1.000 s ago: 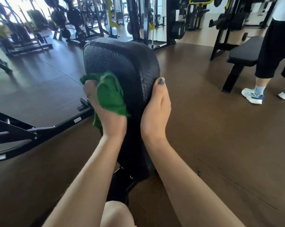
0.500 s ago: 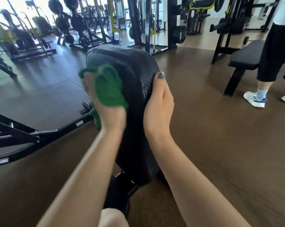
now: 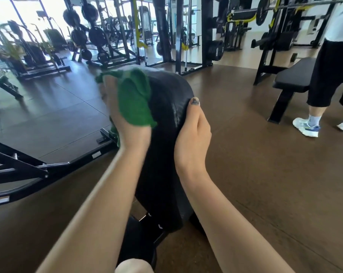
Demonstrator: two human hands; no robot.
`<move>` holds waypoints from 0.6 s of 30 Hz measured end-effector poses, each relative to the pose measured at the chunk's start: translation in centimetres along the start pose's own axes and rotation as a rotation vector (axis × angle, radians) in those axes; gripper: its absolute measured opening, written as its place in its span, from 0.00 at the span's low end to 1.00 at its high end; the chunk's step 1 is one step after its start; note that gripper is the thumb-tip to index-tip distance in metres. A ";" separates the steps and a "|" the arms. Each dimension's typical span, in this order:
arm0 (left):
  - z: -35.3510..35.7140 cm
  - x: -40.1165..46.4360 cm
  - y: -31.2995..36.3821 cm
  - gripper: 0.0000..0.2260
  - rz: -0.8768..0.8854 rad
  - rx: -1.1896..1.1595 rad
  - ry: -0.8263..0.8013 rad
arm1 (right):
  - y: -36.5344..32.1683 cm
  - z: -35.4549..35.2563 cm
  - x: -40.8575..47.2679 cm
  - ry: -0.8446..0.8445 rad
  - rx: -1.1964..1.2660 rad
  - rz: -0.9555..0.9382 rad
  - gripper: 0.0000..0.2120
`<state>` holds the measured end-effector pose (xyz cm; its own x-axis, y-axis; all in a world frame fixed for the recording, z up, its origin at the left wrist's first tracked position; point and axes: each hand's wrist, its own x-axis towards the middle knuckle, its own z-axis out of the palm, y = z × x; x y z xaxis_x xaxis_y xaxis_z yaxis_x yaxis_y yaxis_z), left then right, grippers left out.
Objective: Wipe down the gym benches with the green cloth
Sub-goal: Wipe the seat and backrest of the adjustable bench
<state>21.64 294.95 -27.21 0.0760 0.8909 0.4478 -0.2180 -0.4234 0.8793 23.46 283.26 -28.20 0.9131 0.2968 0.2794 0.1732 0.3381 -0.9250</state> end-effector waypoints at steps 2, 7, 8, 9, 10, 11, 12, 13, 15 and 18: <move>0.4 -3.9 2.0 0.10 0.381 0.047 -0.111 | 0.2 0.2 0.0 0.017 0.006 -0.022 0.21; 0.6 1.8 1.6 0.09 0.346 0.138 0.038 | 0.1 0.0 0.1 0.006 0.005 -0.012 0.21; 0.4 3.5 1.3 0.11 0.252 0.129 0.103 | -0.1 -0.1 0.0 -0.001 -0.005 -0.011 0.21; 0.1 4.5 1.4 0.13 0.166 0.057 0.140 | -0.3 -0.2 0.0 -0.010 -0.014 -0.012 0.22; -0.1 5.3 1.0 0.17 0.133 -0.059 0.136 | -0.4 -0.2 0.0 -0.016 -0.018 -0.014 0.22; -0.3 5.2 1.5 0.19 0.126 -0.097 0.114 | -0.5 -0.1 0.1 -0.015 -0.018 -0.017 0.22; -0.2 4.3 2.5 0.17 0.139 -0.002 0.084 | -0.4 0.0 0.1 -0.008 -0.015 -0.019 0.22; 0.0 3.1 3.2 0.11 0.145 0.063 0.026 | -0.4 0.1 0.1 0.007 -0.014 -0.023 0.22; -0.2 0.7 3.1 0.03 0.282 0.105 -0.108 | -0.2 0.4 0.0 0.032 -0.014 -0.036 0.22; 0.4 -1.0 3.3 0.11 0.574 0.209 -0.210 | 0.0 0.3 0.2 0.040 -0.001 -0.041 0.22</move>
<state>21.24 292.58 -24.65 0.1971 0.4714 0.8596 -0.0879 -0.8648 0.4944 23.51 283.61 -28.10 0.9193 0.2464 0.3068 0.2114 0.3484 -0.9132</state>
